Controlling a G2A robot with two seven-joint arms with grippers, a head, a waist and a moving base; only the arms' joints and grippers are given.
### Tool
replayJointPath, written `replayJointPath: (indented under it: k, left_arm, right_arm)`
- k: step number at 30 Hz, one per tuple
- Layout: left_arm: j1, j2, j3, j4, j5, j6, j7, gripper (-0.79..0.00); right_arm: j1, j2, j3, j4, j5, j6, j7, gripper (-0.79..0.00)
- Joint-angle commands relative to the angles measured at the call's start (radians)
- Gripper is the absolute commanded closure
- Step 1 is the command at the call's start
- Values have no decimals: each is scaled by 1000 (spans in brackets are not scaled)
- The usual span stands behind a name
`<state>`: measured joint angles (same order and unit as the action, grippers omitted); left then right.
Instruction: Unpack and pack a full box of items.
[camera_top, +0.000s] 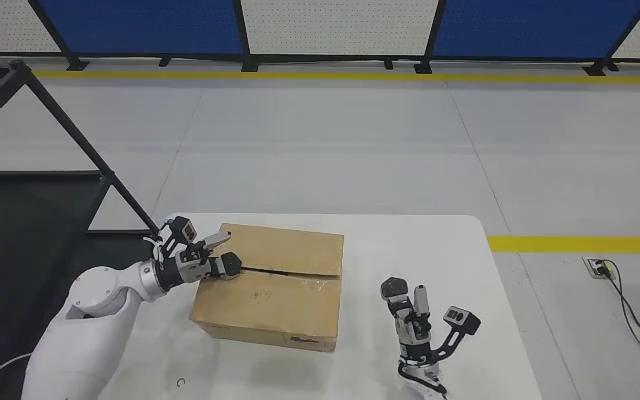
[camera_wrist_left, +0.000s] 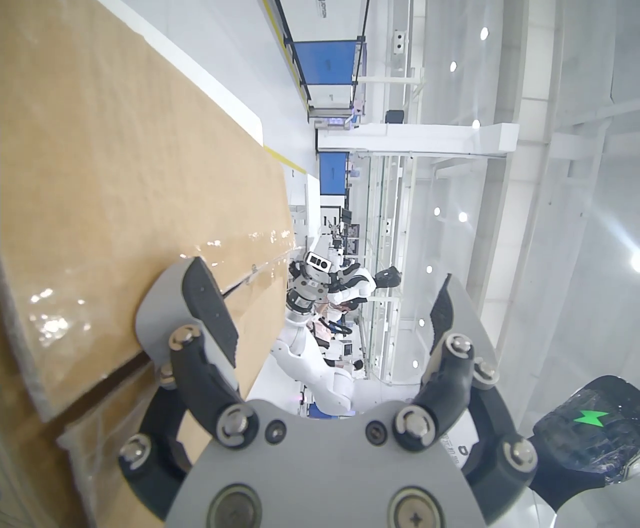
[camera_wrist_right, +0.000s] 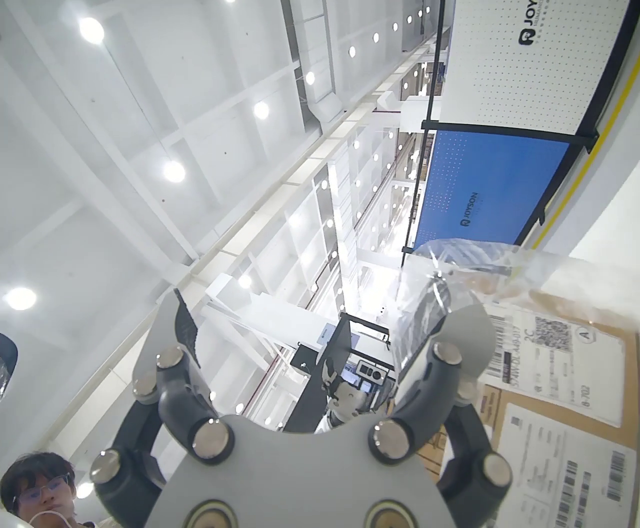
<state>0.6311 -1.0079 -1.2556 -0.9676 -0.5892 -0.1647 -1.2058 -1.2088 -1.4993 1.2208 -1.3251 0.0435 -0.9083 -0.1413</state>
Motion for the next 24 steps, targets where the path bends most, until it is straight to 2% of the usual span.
replayJointPath:
  k: [1, 11, 24]
  left_arm:
    - [0, 0, 0, 1, 1, -3, -7, -785]
    - [14, 6, -16, 11, -16, -33, -55, -785]
    - [19, 13, -43, 35, -42, -54, -100, -785]
  right_arm:
    - [-11, -4, -7, -33, -34, 16, -25, -785]
    - [-45, -31, -59, -179, -272, 105, -185, -785]
    - [-46, -32, -58, -184, -282, 100, -191, -785]
